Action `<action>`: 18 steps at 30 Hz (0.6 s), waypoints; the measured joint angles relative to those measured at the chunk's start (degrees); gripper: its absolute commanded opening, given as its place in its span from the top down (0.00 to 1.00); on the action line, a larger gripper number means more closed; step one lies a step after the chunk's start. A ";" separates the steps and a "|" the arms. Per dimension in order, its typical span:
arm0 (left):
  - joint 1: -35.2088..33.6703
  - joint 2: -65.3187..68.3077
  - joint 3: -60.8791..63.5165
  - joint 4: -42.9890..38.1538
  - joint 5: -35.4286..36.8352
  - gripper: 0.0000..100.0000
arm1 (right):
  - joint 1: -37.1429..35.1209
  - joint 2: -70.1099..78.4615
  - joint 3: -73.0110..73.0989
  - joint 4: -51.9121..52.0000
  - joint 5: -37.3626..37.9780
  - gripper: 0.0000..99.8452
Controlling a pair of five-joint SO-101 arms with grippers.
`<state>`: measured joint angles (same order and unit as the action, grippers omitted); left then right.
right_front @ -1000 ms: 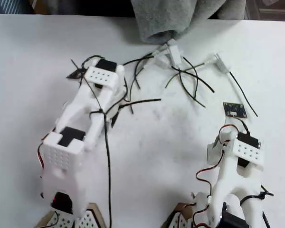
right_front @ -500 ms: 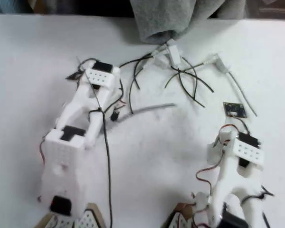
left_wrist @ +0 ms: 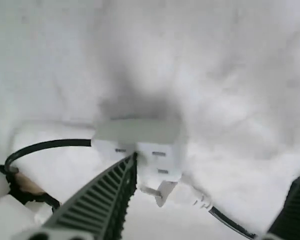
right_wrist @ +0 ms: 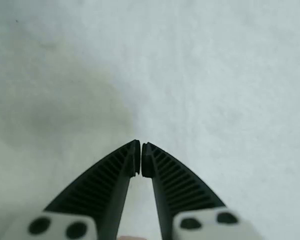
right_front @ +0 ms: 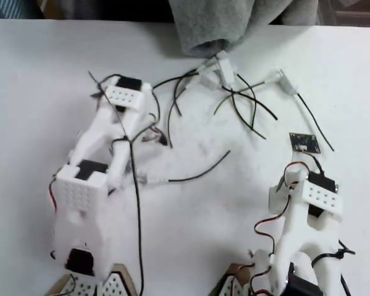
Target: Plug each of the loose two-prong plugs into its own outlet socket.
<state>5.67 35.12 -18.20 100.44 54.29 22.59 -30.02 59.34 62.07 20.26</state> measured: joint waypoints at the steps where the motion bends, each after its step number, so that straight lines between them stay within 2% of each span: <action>1: -0.88 -2.11 0.00 0.00 -0.53 0.56 | 0.00 0.00 0.00 0.00 0.00 0.98; 12: -15.91 -29.89 4.22 0.35 -16.18 0.56 | -0.62 0.00 0.35 0.00 -0.09 0.98; 15: -16.09 -31.65 10.02 0.35 -24.97 0.56 | -3.08 0.00 0.35 0.00 -0.09 0.98; 18: -15.03 -31.65 16.09 0.35 -37.10 0.56 | -3.60 0.00 0.35 0.00 -0.09 0.98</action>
<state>-9.36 3.47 -2.11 100.79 17.19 18.99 -30.02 59.69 62.07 20.18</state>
